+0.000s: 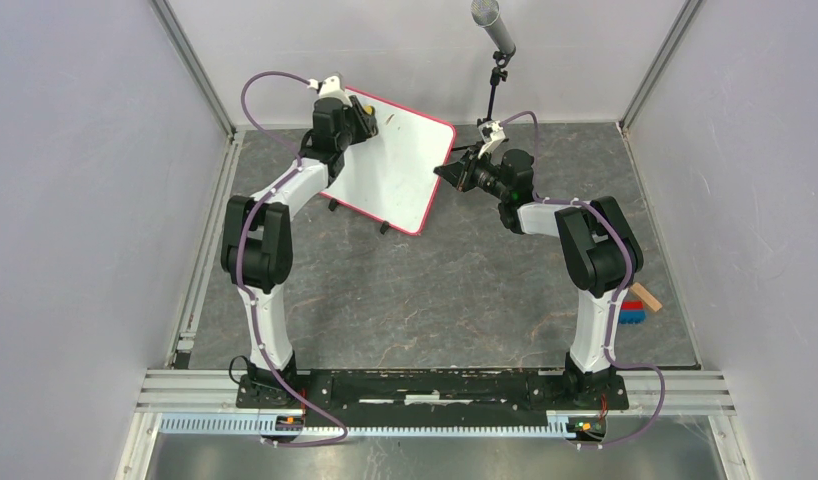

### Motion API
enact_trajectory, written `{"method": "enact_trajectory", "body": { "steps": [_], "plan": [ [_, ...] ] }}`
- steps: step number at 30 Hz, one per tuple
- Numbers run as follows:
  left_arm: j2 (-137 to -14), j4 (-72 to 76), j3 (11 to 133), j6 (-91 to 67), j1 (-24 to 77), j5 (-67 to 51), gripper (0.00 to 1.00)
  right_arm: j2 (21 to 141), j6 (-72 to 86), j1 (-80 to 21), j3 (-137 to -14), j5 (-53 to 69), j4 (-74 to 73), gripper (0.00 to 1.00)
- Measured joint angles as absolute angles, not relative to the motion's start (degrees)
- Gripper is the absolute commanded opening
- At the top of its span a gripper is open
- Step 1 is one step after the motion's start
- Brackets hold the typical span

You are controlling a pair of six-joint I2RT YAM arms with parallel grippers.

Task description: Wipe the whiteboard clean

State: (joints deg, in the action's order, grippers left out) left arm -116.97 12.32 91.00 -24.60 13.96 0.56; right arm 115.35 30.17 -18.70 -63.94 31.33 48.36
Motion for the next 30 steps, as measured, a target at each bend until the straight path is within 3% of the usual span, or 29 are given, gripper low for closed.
{"method": "enact_trajectory", "body": {
  "steps": [10,21,30],
  "plan": [
    [-116.44,16.82,86.96,-24.58,15.09,-1.69,0.29,115.35,30.20,-18.70,-63.94,31.31,48.31,0.00],
    [-115.31,16.32,87.68,-21.37,23.88,-2.85,0.31,115.35,30.17,-18.70,-63.94,30.96,47.99,0.00],
    [-118.98,10.39,95.77,-22.04,16.19,-3.68,0.31,115.35,30.17,-18.70,-63.94,31.09,48.14,0.00]
  ]
}}
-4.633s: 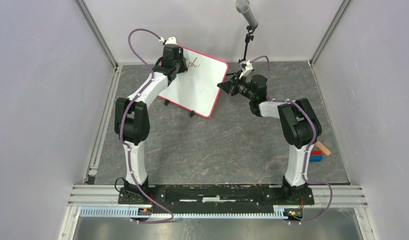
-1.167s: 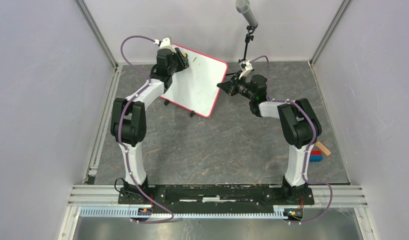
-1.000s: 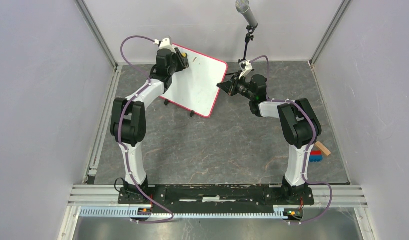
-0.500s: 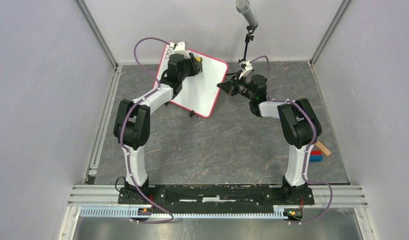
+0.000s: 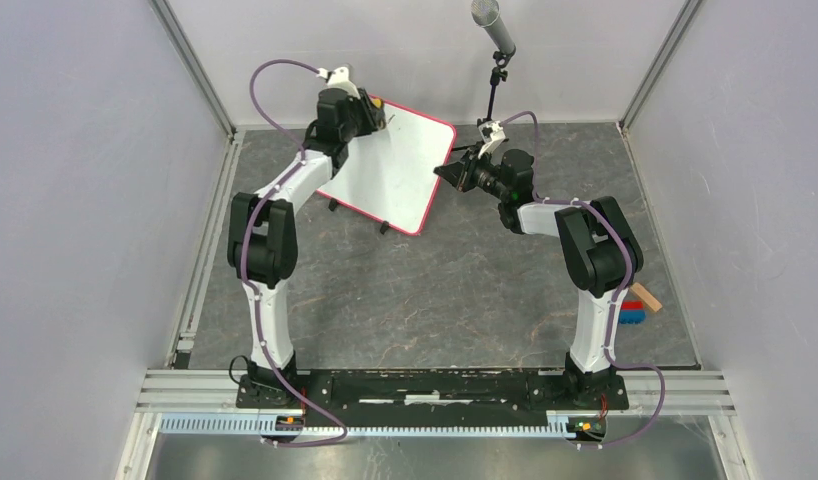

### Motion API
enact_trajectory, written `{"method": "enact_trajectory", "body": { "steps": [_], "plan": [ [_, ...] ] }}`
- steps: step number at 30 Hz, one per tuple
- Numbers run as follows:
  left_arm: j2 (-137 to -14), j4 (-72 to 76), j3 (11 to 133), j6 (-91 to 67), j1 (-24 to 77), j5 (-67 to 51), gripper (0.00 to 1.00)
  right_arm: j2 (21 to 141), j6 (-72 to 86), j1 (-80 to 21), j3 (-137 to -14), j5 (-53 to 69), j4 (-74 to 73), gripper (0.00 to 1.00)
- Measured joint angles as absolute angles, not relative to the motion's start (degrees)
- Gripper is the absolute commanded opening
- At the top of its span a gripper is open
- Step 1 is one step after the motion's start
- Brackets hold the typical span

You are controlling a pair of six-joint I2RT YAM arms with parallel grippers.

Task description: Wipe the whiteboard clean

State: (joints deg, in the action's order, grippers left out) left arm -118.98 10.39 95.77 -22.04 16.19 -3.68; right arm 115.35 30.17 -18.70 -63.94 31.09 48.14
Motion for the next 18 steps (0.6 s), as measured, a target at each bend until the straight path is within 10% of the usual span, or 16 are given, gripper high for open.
{"method": "enact_trajectory", "body": {
  "steps": [18],
  "plan": [
    [-120.40,7.25,98.61,-19.81,16.36,-1.28,0.32,115.35,30.17,-18.79,-63.94,31.29,47.86,0.00]
  ]
}}
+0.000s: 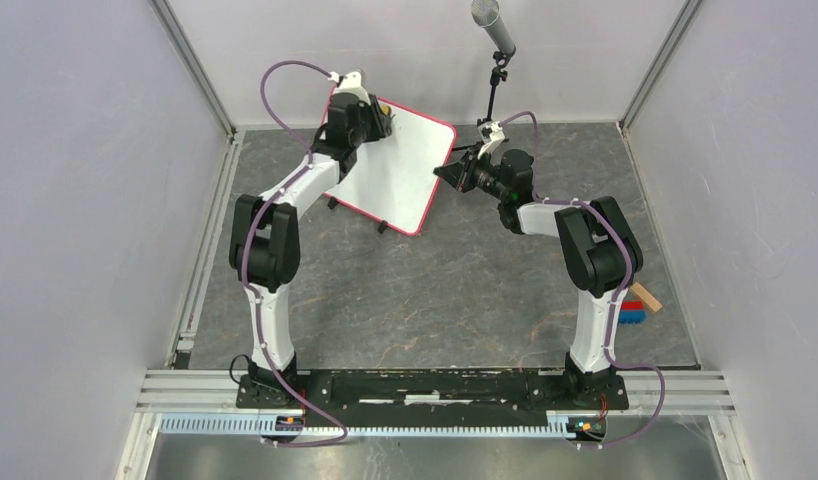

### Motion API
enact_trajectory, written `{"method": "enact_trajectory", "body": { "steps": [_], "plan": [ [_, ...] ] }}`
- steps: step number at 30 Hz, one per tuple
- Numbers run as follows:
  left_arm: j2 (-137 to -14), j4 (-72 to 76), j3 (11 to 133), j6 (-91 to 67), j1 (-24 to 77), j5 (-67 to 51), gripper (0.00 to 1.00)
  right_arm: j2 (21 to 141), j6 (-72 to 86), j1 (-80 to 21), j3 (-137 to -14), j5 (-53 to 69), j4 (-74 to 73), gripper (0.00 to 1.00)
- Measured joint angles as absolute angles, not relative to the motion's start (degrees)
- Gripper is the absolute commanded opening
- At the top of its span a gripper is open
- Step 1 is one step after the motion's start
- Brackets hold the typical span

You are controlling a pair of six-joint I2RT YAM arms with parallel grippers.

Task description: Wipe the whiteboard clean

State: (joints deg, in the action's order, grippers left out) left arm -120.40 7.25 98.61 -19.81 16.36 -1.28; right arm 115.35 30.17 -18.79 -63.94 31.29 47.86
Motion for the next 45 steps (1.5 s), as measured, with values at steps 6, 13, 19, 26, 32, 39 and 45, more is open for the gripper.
{"method": "enact_trajectory", "body": {
  "steps": [6,13,19,26,32,39,45],
  "plan": [
    [-117.27,7.35,93.71,-19.66,20.10,-0.10,0.45,115.35,30.13,-18.79,-63.94,31.24,47.75,0.00],
    [-116.53,5.23,93.62,-18.94,20.12,-0.05,0.78,115.33,29.12,-18.74,-63.94,31.20,47.51,0.18],
    [-108.22,2.09,84.36,-20.64,20.14,2.42,0.98,114.72,27.86,-18.50,-63.61,31.07,46.89,0.39],
    [-92.27,5.41,63.94,-28.01,20.12,3.14,0.86,114.06,25.61,-18.24,-62.98,31.29,44.97,0.42],
    [-92.40,11.20,49.23,-32.64,20.36,-0.23,0.84,114.04,25.61,-18.24,-62.98,31.48,44.97,0.39],
    [-97.49,15.29,44.97,-33.41,21.74,-6.09,0.81,114.04,25.61,-18.24,-62.98,31.55,44.95,0.31],
    [-98.85,17.39,45.67,-30.65,21.89,-8.10,0.72,114.04,25.63,-18.26,-62.98,31.75,44.99,0.22]
  ]
}}
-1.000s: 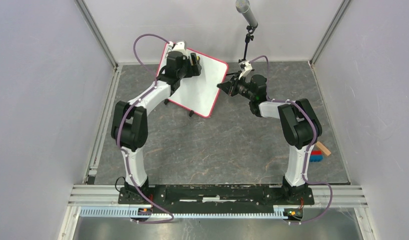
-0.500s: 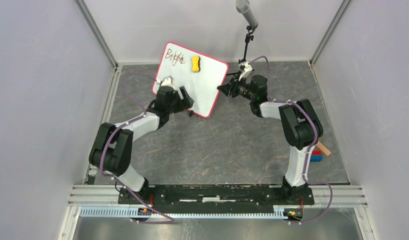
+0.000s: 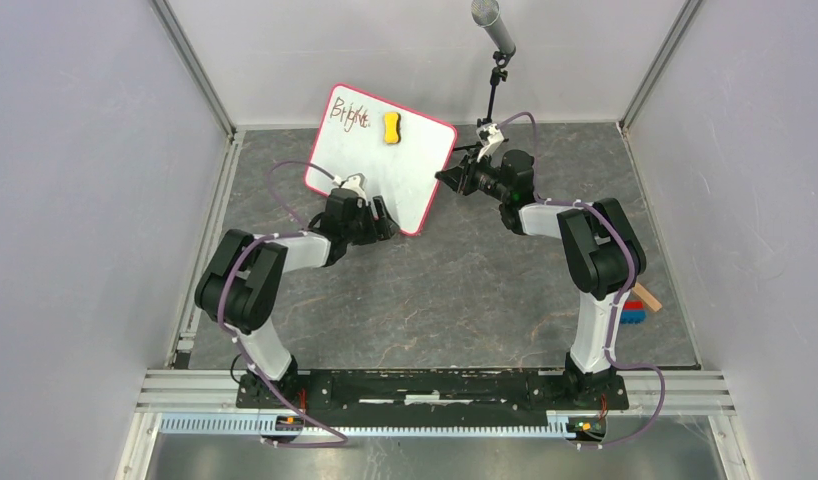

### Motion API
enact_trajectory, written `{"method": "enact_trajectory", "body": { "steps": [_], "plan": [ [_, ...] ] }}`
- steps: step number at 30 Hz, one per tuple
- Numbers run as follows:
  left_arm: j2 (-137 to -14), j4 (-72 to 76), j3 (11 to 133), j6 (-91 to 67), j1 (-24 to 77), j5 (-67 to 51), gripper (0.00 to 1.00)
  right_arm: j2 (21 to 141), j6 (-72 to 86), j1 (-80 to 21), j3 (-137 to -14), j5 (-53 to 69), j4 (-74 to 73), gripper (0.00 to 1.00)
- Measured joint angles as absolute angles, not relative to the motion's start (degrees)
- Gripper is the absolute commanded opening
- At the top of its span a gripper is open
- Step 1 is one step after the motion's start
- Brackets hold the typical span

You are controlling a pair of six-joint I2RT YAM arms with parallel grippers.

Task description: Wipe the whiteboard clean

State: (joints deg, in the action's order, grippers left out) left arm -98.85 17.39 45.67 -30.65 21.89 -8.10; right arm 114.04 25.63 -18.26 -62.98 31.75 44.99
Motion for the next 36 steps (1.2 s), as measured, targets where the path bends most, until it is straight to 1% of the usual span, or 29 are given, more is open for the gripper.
{"method": "enact_trajectory", "body": {
  "steps": [1,2,3,7,12,14,19,20,23,26,30,36],
  "plan": [
    [-99.24,17.39,45.93,-30.15,21.89,-8.10,0.67,114.04,25.61,-18.26,-62.98,31.77,45.04,0.21],
    [-99.70,17.43,46.24,-29.41,21.89,-8.12,0.60,114.04,25.71,-18.26,-62.98,31.90,45.04,0.20],
    [-100.18,17.52,46.48,-28.99,21.89,-8.12,0.56,114.04,25.78,-18.24,-62.98,31.92,45.08,0.19],
    [-101.38,17.76,47.00,-26.35,21.96,-8.08,0.51,114.04,26.30,-18.24,-62.98,32.05,45.17,0.15],
    [-101.67,16.32,48.03,-23.11,22.33,-7.53,0.48,114.04,26.35,-18.24,-62.98,32.10,45.21,0.10],
    [-101.75,15.42,48.66,-21.67,22.79,-6.96,0.48,114.04,26.30,-18.24,-63.18,32.12,45.06,0.08],
    [-102.50,12.38,50.96,-18.06,24.27,-5.21,0.52,114.08,26.02,-18.24,-64.18,32.16,43.51,0.00],
    [-102.52,11.99,51.22,-17.39,24.56,-4.93,0.53,114.08,25.80,-18.24,-64.47,32.23,42.94,0.00],
    [-102.74,9.98,52.56,-15.14,25.28,-4.19,0.62,114.13,25.43,-18.22,-64.93,32.49,42.09,0.00],
    [-102.94,8.82,54.13,-13.39,26.06,-3.29,0.62,114.21,25.28,-18.15,-65.43,32.77,41.36,0.00],
    [-103.00,7.38,55.51,-11.27,26.52,-2.04,0.53,114.37,25.21,-18.09,-65.65,33.12,41.25,0.00],
    [-103.48,6.04,56.99,-9.32,26.59,-0.64,0.32,114.37,25.10,-17.98,-65.67,33.45,41.19,0.00]
  ]
}}
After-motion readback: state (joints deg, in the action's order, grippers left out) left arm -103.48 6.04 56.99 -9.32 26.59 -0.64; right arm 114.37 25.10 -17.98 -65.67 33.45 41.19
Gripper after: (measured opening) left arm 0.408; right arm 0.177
